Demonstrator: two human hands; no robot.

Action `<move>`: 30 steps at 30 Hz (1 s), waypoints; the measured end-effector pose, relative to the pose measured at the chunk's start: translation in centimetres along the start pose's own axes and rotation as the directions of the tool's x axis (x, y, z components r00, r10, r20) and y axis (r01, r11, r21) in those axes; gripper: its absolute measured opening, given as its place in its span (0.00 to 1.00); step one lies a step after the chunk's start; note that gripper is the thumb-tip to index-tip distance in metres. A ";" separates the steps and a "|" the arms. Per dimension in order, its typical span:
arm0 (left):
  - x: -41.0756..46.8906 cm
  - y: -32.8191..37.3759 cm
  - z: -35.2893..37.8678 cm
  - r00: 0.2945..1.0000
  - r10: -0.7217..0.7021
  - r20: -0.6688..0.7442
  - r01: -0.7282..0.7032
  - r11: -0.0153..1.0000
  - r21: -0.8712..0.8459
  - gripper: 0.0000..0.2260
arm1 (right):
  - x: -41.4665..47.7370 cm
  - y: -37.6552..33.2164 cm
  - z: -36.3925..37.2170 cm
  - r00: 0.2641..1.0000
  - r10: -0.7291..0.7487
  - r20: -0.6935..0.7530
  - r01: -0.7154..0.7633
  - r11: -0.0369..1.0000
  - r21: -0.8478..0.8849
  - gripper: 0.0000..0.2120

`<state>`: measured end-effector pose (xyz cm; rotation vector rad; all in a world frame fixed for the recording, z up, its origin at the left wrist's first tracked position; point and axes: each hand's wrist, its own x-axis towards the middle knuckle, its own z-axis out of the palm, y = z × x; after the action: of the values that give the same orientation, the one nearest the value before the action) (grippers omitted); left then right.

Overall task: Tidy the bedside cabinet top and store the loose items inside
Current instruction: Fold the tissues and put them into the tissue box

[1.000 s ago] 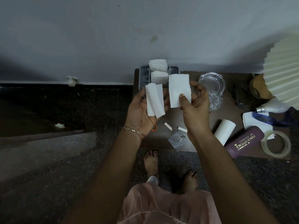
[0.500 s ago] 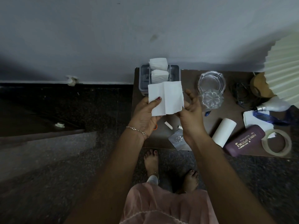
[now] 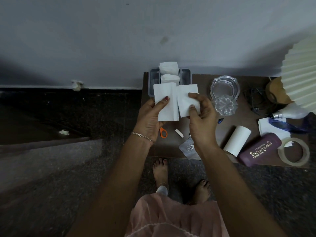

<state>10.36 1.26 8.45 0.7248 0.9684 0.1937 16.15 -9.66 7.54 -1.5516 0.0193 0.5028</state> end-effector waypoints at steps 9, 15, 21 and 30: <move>0.1 -0.1 1.6 0.998 0.045 0.032 -0.049 0.988 0.148 0.11 | 0.0 -0.7 0.4 0.995 0.089 0.052 -0.091 0.995 0.041 0.14; 0.2 -0.1 1.8 0.998 0.063 0.025 -0.067 0.957 0.283 0.06 | -0.1 -0.8 0.4 0.989 0.145 0.014 -0.145 0.985 0.096 0.05; 0.2 0.3 1.0 0.981 0.193 -0.023 -0.171 0.914 0.368 0.10 | 0.0 -0.4 0.3 0.991 0.128 0.039 -0.131 0.989 0.071 0.15; 0.7 1.0 0.3 0.965 -0.260 0.030 0.250 0.950 0.189 0.17 | 0.6 -0.3 0.3 0.958 0.194 0.213 -0.209 0.977 0.048 0.21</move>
<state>11.13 2.20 8.68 0.7607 1.0264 -0.1439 16.67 -9.19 7.66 -1.4288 0.0350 0.8161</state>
